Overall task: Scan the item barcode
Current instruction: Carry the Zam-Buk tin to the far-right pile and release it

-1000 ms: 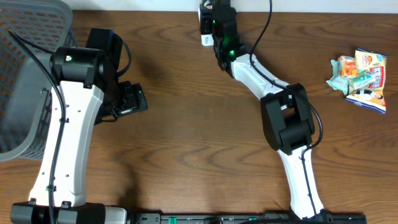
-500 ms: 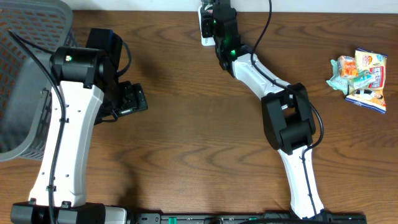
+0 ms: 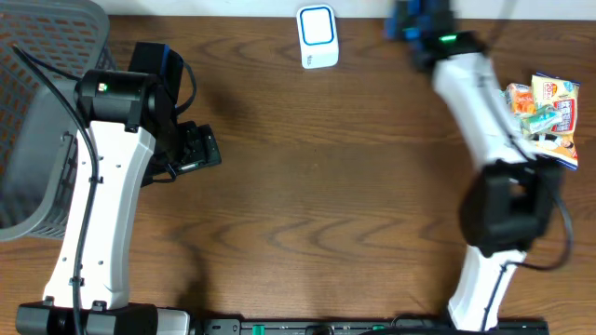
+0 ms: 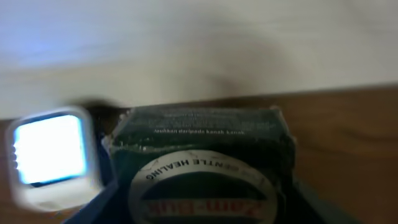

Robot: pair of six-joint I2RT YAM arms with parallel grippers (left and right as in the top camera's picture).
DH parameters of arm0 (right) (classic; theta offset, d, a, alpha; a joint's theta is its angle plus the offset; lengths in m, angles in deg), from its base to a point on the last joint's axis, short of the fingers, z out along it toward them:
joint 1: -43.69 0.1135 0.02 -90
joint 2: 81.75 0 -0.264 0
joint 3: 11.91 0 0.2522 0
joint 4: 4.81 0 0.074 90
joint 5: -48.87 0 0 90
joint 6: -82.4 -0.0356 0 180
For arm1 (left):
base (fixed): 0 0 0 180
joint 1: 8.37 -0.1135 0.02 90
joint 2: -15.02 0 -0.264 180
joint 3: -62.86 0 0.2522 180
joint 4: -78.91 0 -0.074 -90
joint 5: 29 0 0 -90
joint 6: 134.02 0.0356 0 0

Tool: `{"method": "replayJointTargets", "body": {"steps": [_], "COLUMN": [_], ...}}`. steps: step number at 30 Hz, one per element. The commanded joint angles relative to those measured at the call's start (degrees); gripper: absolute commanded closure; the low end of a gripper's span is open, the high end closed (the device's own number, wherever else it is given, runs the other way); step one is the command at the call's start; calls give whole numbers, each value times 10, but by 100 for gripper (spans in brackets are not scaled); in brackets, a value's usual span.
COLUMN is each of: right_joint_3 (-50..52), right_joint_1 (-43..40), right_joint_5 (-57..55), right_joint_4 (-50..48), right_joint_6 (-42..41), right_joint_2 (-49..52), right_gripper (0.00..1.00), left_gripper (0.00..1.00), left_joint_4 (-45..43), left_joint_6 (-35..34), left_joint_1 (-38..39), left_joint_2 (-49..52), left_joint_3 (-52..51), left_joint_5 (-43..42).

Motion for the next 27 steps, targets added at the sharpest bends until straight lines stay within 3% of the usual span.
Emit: {"method": "replayJointTargets", "body": {"steps": [1, 7, 18, 20, 23, 27], "right_joint_3": [-3, -3, 4, 16, 24, 24], "right_joint_1": [-66, -162, -243, -257, -271, -278], "right_joint_5": [-23, -38, -46, -85, -90, -88], "right_joint_4": [76, 172, 184, 181, 182, 186], "right_joint_6": [15, 18, 17, -21, -47, -46], "right_joint_2": [-16, -9, -6, -5, -5, -5], "right_gripper": [63, 56, 46, 32, 3, 1], "left_gripper": [2, 2, 2, 2, 2, 2], "left_joint_4": [2, 2, 2, 2, 2, 2], "left_joint_6": [-1, -1, -1, -1, -1, -1], "left_joint_1": [-1, -1, -1, -1, -1, -1], "left_joint_2": [2, 2, 2, 2, 2, 2], "left_joint_3": [-1, -1, -1, -1, -1, -1], "left_joint_5": [7, 7, 7, 7, 7, 7]}}
